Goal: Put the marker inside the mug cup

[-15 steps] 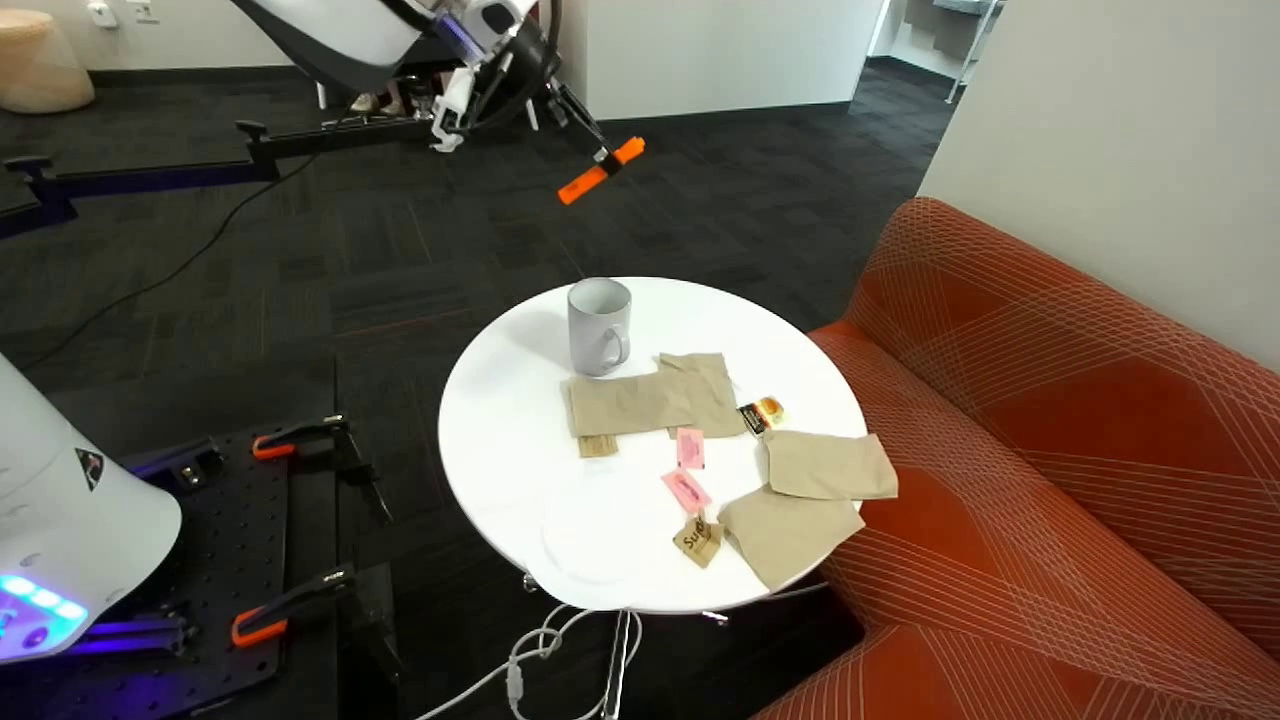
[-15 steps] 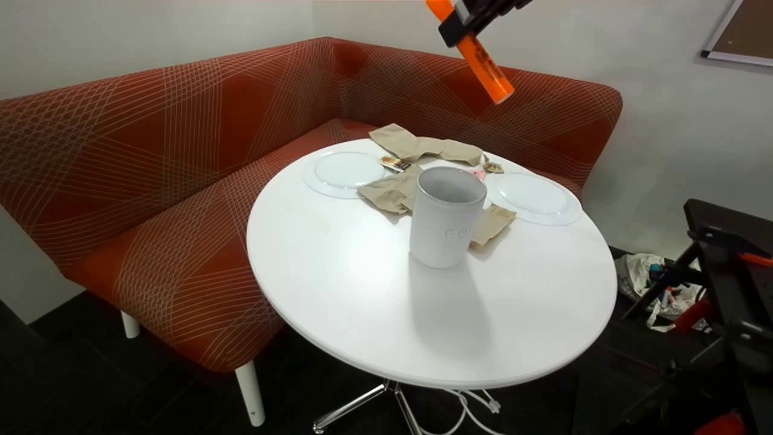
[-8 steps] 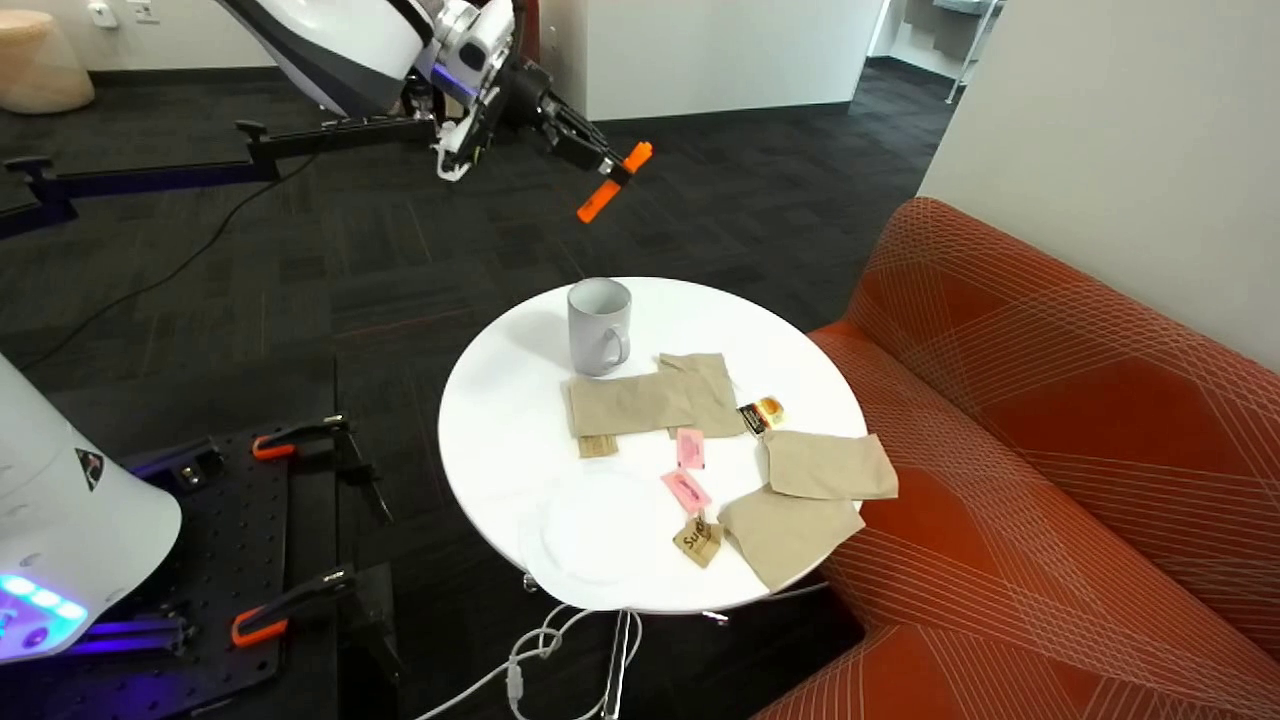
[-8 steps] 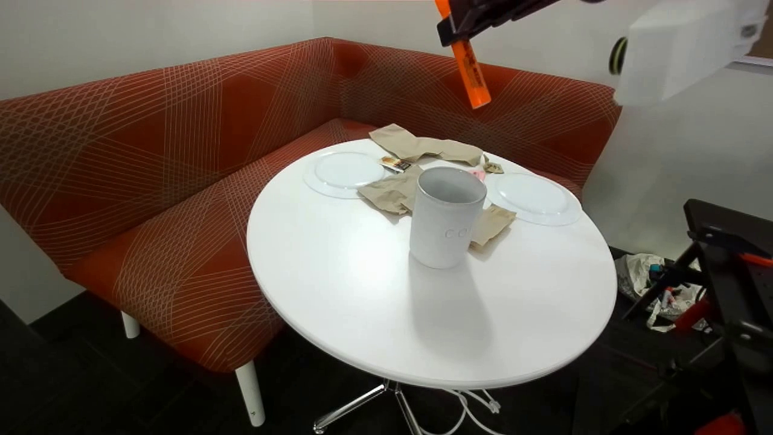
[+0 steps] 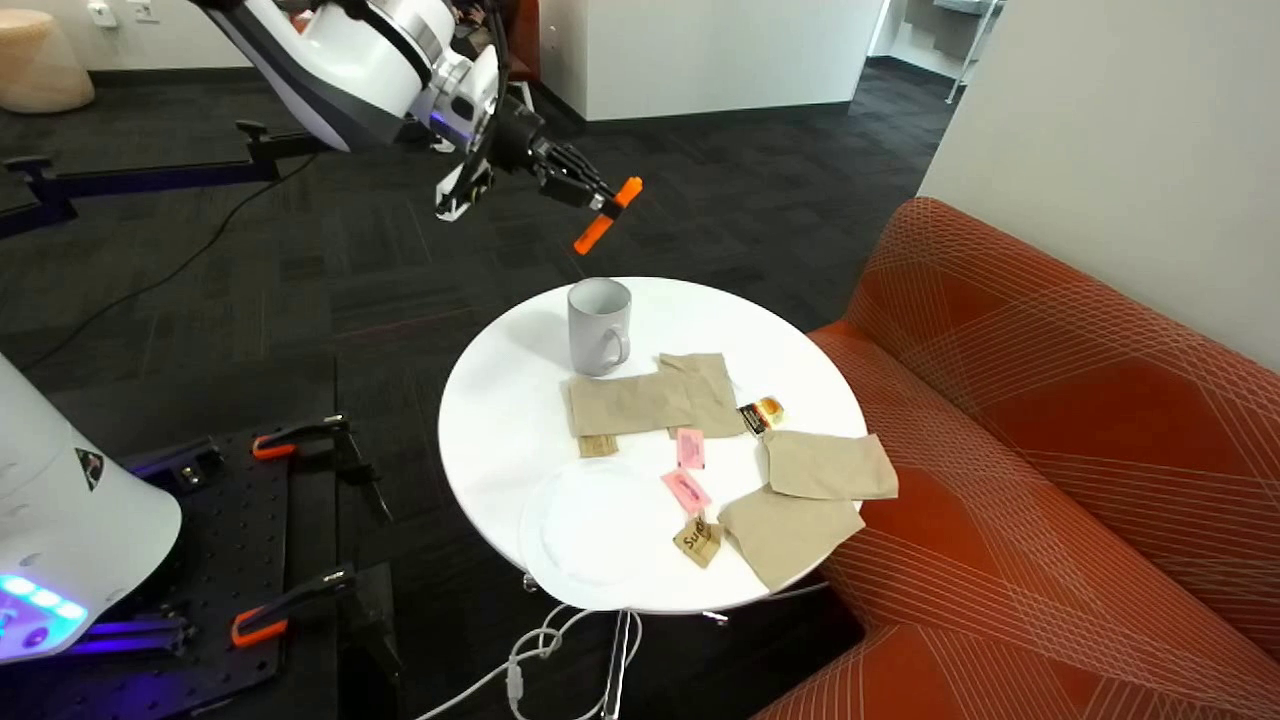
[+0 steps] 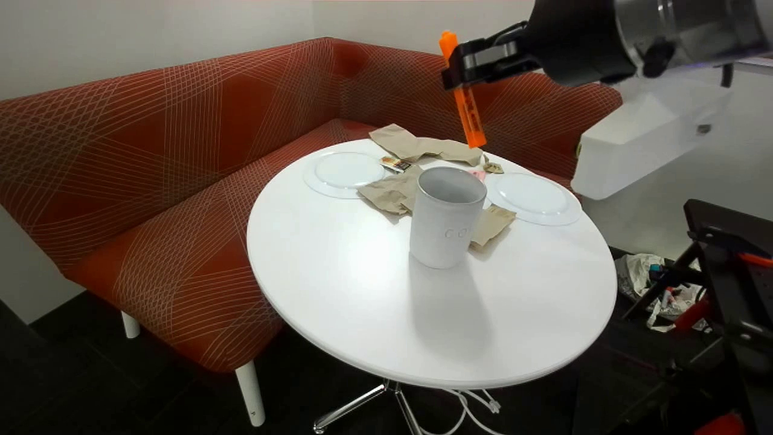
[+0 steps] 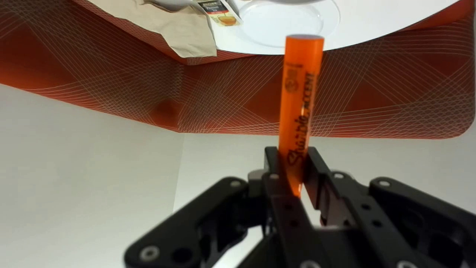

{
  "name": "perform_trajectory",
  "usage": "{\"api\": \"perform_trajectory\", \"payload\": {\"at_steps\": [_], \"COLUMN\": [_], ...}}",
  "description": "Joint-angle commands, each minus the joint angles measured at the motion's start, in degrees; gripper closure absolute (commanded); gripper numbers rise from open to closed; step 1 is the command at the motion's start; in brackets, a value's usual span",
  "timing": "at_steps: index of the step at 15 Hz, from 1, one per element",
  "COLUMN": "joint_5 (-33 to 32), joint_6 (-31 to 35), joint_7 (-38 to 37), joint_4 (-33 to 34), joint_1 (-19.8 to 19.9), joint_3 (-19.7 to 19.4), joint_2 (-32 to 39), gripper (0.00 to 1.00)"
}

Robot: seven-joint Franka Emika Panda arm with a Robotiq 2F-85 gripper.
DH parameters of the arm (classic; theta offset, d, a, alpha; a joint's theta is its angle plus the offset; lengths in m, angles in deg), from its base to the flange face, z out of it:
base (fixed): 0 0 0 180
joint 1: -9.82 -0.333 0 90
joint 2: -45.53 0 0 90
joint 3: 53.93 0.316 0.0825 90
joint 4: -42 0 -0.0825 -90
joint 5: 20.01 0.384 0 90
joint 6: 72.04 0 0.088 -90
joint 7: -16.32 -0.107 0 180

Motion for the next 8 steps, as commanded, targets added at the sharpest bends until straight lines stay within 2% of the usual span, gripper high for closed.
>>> {"api": "perform_trajectory", "payload": {"at_steps": [1,8], "joint_5": [-3.3,-14.7], "joint_6": [-1.5,-3.3], "joint_7": [-4.7,-15.8], "joint_4": [-0.9,-3.5], "joint_1": [-0.1,-0.2], "joint_3": [0.1,0.4], "joint_2": [0.8,2.1], "gripper": [0.95,0.95]}}
